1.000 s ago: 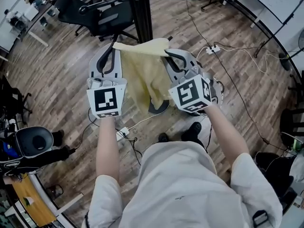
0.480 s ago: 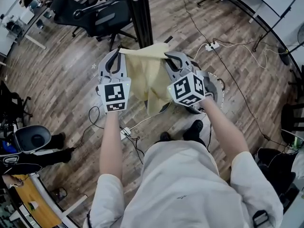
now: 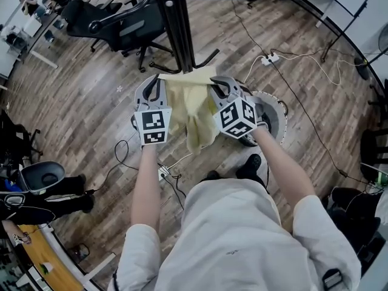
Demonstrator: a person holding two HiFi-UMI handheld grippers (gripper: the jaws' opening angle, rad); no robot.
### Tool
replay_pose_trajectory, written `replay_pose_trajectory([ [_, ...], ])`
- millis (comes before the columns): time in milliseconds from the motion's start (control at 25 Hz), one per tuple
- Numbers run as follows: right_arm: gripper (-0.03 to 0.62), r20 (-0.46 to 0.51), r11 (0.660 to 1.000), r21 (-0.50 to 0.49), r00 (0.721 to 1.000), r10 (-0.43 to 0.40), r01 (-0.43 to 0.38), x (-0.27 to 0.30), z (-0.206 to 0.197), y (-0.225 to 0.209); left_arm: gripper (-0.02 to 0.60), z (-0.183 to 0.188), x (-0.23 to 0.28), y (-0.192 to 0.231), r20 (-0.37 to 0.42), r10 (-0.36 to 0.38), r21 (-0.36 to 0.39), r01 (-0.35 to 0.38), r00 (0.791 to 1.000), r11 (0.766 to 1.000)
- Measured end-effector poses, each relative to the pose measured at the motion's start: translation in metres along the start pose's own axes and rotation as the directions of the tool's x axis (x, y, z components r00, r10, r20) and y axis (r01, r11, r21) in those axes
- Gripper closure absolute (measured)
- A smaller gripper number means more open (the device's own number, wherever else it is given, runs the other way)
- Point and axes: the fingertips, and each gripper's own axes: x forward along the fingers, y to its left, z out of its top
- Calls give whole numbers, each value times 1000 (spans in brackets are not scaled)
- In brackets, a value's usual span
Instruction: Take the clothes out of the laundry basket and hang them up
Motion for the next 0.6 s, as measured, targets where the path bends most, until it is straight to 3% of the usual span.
replay_pose_trajectory([
  [600, 574, -57, 983, 154, 993, 106, -96, 17, -33, 34, 555, -58, 5, -21, -135, -64, -7, 64, 989, 998],
])
